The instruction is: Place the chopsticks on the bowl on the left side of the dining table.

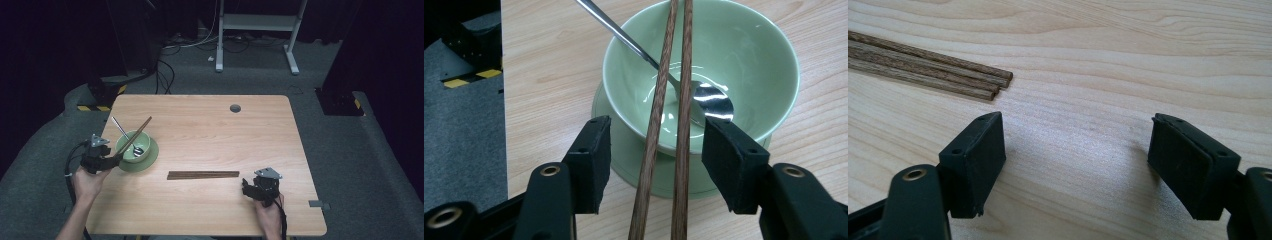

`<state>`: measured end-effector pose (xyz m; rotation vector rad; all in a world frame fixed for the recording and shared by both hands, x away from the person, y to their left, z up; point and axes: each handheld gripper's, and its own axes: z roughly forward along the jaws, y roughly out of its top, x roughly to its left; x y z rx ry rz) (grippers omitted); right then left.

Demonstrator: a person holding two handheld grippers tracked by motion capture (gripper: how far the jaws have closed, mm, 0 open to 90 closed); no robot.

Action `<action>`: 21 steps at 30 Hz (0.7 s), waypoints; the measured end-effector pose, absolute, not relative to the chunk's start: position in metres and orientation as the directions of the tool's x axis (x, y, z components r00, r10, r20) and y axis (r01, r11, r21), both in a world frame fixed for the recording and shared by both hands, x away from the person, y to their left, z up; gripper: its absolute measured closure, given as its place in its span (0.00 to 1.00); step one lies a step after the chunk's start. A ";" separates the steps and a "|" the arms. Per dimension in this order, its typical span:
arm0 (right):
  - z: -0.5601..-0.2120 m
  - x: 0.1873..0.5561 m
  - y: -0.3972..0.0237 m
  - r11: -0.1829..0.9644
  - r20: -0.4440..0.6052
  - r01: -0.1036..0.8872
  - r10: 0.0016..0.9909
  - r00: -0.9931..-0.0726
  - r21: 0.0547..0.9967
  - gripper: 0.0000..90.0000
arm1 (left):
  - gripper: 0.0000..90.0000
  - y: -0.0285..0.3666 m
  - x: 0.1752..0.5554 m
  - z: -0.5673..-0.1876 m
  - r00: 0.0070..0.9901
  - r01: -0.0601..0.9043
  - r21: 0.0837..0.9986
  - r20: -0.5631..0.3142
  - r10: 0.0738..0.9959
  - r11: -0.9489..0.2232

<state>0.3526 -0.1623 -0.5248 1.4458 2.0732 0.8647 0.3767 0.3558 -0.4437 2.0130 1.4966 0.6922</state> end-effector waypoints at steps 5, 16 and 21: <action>-0.525 0.353 -0.162 0.247 -0.020 0.648 0.941 -0.337 0.720 0.25 | 0.50 0.358 0.378 -0.444 0.248 0.693 0.678 0.093 0.964 -0.244; -0.525 0.353 -0.162 0.247 -0.020 0.648 0.941 -0.337 0.720 0.25 | 0.50 0.363 0.380 -0.447 0.236 0.703 0.669 0.100 0.967 -0.241; -0.525 0.353 -0.162 0.247 -0.020 0.648 0.941 -0.337 0.720 0.25 | 0.50 0.366 0.382 -0.445 0.226 0.705 0.671 0.096 0.969 -0.231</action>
